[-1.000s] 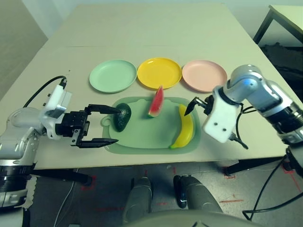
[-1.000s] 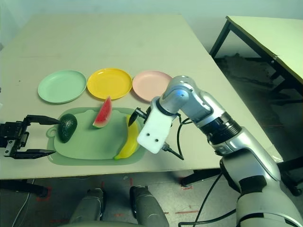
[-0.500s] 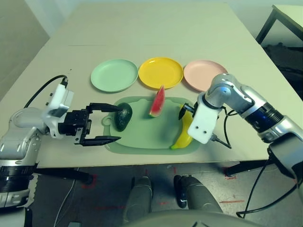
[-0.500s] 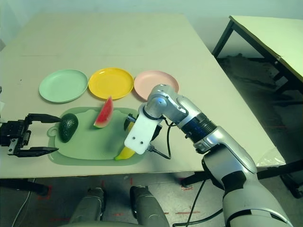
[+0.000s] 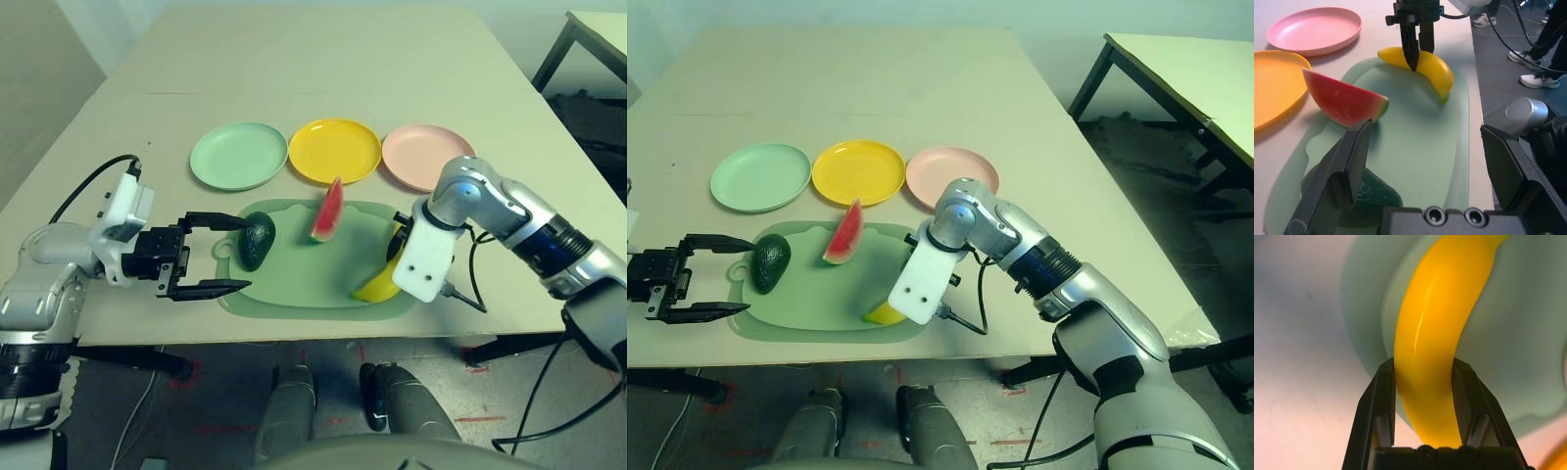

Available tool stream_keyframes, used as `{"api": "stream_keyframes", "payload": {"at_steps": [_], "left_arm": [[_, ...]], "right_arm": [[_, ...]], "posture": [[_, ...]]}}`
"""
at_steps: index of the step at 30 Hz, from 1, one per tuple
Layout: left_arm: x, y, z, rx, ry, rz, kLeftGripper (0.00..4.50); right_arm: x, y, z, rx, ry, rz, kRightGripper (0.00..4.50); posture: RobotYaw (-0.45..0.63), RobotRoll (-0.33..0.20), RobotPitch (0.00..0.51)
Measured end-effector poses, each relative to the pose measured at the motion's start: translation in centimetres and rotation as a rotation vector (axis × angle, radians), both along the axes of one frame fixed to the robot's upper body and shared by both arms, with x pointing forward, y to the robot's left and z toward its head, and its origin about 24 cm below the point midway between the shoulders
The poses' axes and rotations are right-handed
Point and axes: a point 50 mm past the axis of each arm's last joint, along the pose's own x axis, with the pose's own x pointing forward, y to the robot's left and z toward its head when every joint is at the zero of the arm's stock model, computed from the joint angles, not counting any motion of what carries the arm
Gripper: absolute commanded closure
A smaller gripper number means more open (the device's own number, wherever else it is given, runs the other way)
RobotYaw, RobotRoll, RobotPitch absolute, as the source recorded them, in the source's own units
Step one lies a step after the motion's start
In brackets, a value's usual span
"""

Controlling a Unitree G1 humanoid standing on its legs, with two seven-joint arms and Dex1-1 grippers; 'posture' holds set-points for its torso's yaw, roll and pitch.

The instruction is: Place the fruits into color-matched plates.

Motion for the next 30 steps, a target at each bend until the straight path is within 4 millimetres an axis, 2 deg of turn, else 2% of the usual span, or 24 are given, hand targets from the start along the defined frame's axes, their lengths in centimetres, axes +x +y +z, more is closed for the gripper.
{"api": "stream_keyframes", "payload": {"at_steps": [8, 11, 15, 19, 21, 23, 27, 30], "left_arm": [[1.1, 0.4, 0.4, -0.063, 0.014, 0.093, 0.00], [1.3, 0.5, 0.3, -0.078, 0.023, 0.137, 0.00], [1.7, 0.7, 0.1, -0.085, 0.018, 0.197, 0.00], [2.3, 1.2, 0.3, -0.100, 0.032, 0.275, 0.00], [2.4, 1.3, 0.5, -0.107, 0.036, 0.296, 0.00], [2.3, 1.5, 0.5, -0.102, 0.039, 0.306, 0.00], [2.1, 1.8, 0.6, -0.101, 0.035, 0.347, 0.00], [2.4, 1.5, 0.7, -0.101, 0.018, 0.415, 0.00]], "right_arm": [[0.6, 0.0, 2.5, 0.056, -0.006, -0.025, 2.86], [1.4, 0.4, 3.7, 0.079, -0.007, -0.066, 2.86], [3.4, 1.8, 6.8, 0.178, -0.035, -0.156, 2.86], [6.2, 3.3, 10.9, 0.404, -0.134, -0.330, 2.86], [7.2, 3.9, 12.1, 0.504, -0.193, -0.393, 2.86], [7.9, 4.2, 11.6, 0.547, -0.230, -0.444, 2.86], [9.0, 4.1, 8.8, 0.546, -0.248, -0.533, 2.86], [9.5, 4.0, 8.0, 0.558, -0.301, -0.570, 2.86]], "posture": [[0.07, 0.000, 0.156], [0.07, 0.000, 0.157], [0.09, 0.000, 0.158], [0.10, 0.000, 0.157], [0.11, 0.000, 0.156], [0.13, 0.000, 0.158], [0.14, 0.000, 0.164], [0.16, 0.000, 0.169]]}}
